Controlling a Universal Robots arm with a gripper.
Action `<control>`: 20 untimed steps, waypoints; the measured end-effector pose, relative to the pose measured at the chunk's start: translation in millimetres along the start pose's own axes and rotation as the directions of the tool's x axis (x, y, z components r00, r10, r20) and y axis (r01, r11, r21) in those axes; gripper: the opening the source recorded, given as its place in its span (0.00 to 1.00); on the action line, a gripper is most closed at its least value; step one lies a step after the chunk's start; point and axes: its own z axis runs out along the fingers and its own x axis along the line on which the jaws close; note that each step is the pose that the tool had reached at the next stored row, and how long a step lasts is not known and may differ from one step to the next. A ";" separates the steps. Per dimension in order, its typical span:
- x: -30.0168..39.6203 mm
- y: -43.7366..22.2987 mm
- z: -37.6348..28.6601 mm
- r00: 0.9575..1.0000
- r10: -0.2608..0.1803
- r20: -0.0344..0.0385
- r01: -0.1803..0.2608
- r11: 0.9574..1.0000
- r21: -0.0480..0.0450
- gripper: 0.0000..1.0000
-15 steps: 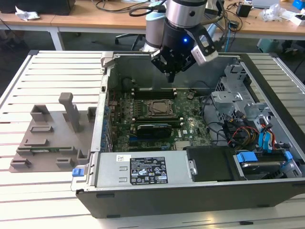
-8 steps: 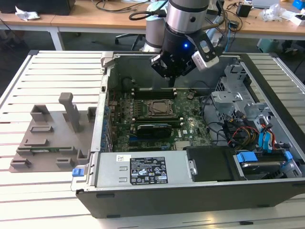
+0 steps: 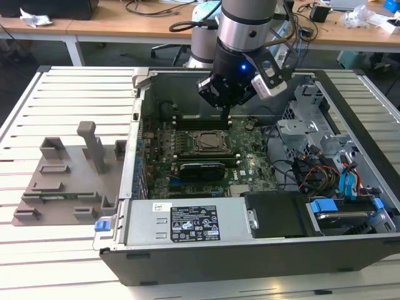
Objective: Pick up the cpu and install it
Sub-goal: 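Install the second cpu locking lever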
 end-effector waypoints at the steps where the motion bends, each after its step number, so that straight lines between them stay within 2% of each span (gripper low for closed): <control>1: 0.1 -0.6 0.8 1.000 0.000 0.000 0.000 1.000 0.000 0.11; 16: 0.6 -6.0 8.4 1.000 0.000 0.000 0.000 1.000 0.000 0.11; 20: 0.9 -8.4 14.6 1.000 0.000 0.000 0.000 1.000 0.000 0.11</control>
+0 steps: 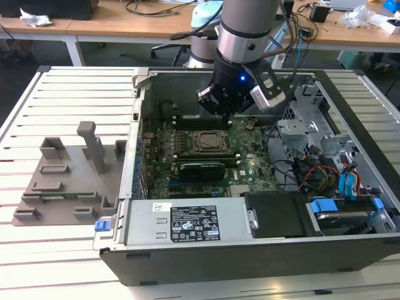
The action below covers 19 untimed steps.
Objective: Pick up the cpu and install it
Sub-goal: 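Install the second cpu locking lever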
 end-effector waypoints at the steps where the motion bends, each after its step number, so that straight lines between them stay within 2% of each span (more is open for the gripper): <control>1: 0.1 -0.9 2.5 1.000 0.000 0.000 0.000 1.000 0.000 0.11; 3: 0.3 -2.6 6.4 1.000 0.000 0.000 0.000 1.000 0.000 0.11; 5: 2.2 -6.8 14.3 1.000 0.000 -0.001 0.000 1.000 0.000 0.11; 7: 5.1 -9.0 17.7 1.000 0.000 -0.001 0.000 1.000 0.000 0.11; 8: 7.4 -11.8 21.5 1.000 0.000 -0.001 0.000 1.000 0.000 0.11; 10: 8.3 -14.1 25.1 1.000 0.000 -0.001 0.000 1.000 0.000 0.11; 16: 17.3 -15.5 37.5 1.000 0.000 -0.001 0.000 1.000 0.000 0.11; 19: 25.2 -16.9 47.9 1.000 0.000 -0.001 0.000 1.000 0.000 0.11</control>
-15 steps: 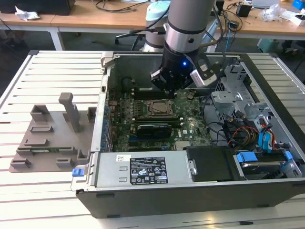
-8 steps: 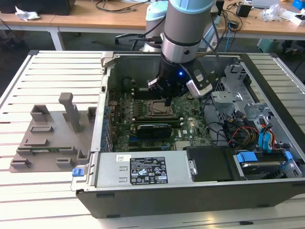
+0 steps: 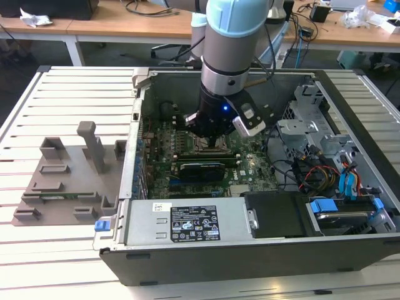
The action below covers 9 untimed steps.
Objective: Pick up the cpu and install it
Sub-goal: 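Install the second cpu locking lever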
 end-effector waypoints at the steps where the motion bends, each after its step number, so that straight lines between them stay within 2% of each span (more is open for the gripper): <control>1: 1.0 -3.4 0.9 1.000 0.000 0.000 0.000 1.000 0.000 0.11; 5: 2.5 -9.8 1.9 1.000 0.000 0.000 0.000 1.000 -0.002 0.11; 9: 5.0 -9.9 5.2 1.000 0.000 0.002 0.000 1.000 -0.015 0.11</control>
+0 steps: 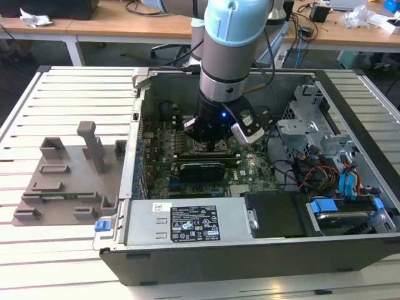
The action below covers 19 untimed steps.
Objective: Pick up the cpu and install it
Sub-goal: 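Install the second cpu locking lever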
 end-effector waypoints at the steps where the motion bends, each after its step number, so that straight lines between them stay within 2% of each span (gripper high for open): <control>1: 0.9 -0.1 1.4 1.000 0.000 0.000 0.000 1.000 0.000 0.11; 4: 7.4 -0.3 8.9 1.000 0.000 0.000 0.000 1.000 -0.001 0.11; 7: 16.6 0.0 14.3 1.000 0.000 0.001 0.000 1.000 -0.012 0.11; 10: 22.3 0.5 17.0 1.000 0.000 0.003 0.000 1.000 -0.022 0.11; 19: 38.1 1.2 25.7 1.000 0.000 0.003 0.000 1.000 -0.027 0.11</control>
